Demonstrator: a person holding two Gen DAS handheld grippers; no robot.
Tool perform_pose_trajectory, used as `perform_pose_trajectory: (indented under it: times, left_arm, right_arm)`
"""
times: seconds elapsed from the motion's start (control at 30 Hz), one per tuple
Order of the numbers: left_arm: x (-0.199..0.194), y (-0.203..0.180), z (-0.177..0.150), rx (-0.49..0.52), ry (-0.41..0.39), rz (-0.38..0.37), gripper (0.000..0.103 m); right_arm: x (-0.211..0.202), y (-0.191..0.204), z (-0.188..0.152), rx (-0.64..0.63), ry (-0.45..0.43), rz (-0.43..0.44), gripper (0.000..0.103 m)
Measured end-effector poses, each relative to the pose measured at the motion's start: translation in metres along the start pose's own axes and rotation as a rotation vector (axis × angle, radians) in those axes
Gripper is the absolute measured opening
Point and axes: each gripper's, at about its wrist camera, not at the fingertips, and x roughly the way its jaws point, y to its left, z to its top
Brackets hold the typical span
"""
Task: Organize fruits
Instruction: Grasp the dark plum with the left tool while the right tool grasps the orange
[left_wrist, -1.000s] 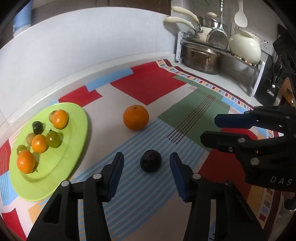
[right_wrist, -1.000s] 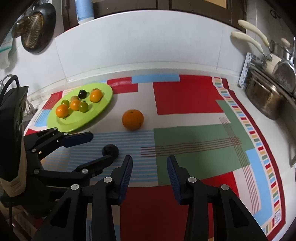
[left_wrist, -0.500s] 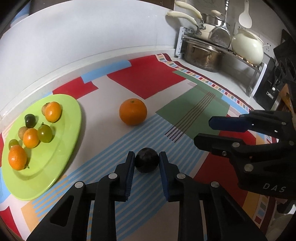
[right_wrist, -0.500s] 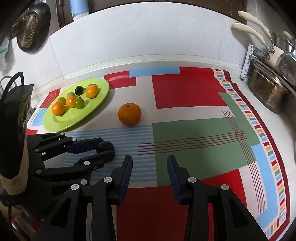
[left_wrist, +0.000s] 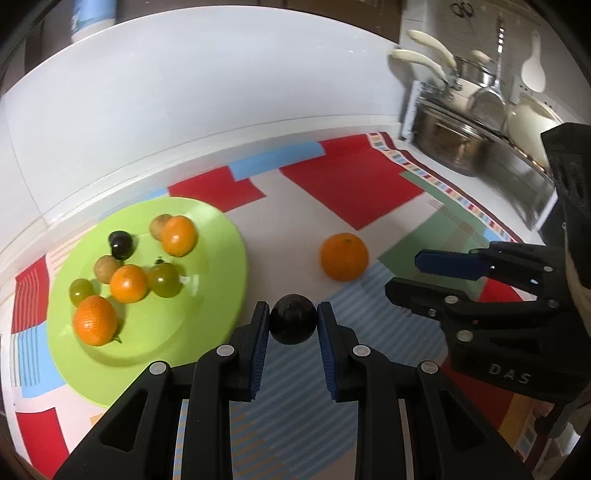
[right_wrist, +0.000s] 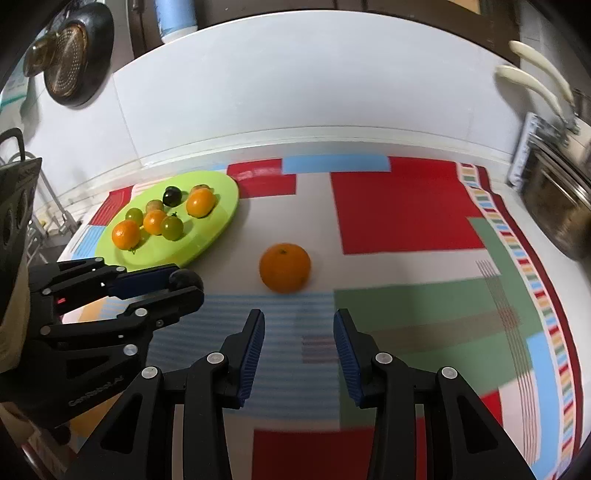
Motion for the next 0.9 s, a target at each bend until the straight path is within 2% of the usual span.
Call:
perform_pose_trajectory:
  times: [0.33, 0.9]
  left_arm:
    - [-0.001, 0.015, 0.005, -0.025, -0.014, 0.045, 0.027]
    - [0.003, 0.025, 0.004, -0.055, -0.009, 0.062, 0.027]
  right_arm:
    - [0.037, 0.001, 0.017, 0.014, 0.047, 0.048, 0.04]
    - [0.06, 0.004, 0.028, -0.005, 0.045, 0.037, 0.043]
